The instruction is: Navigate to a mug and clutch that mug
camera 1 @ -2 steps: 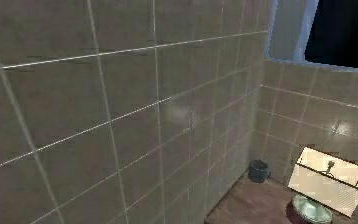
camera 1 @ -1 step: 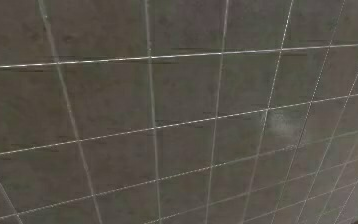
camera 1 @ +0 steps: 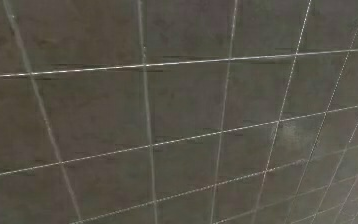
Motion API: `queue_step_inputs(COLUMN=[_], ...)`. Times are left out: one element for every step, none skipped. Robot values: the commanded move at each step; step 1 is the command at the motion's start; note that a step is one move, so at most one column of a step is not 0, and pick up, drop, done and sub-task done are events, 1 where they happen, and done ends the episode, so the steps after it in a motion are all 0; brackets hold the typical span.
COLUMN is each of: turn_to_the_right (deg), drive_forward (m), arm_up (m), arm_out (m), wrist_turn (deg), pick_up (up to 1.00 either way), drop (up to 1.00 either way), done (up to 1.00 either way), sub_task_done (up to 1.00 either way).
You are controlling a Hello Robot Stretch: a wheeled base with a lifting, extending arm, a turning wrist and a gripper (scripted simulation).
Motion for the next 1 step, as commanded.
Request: queue_step_inputs(turn_to_the_right=[45.0], drive_forward=[0.0], arm_up=[0.0], arm_out=[0.0], wrist_turn=[0.0], pick_up=[0.0], drop=[0.0], done=[0.0], sub_task_done=[0.0])
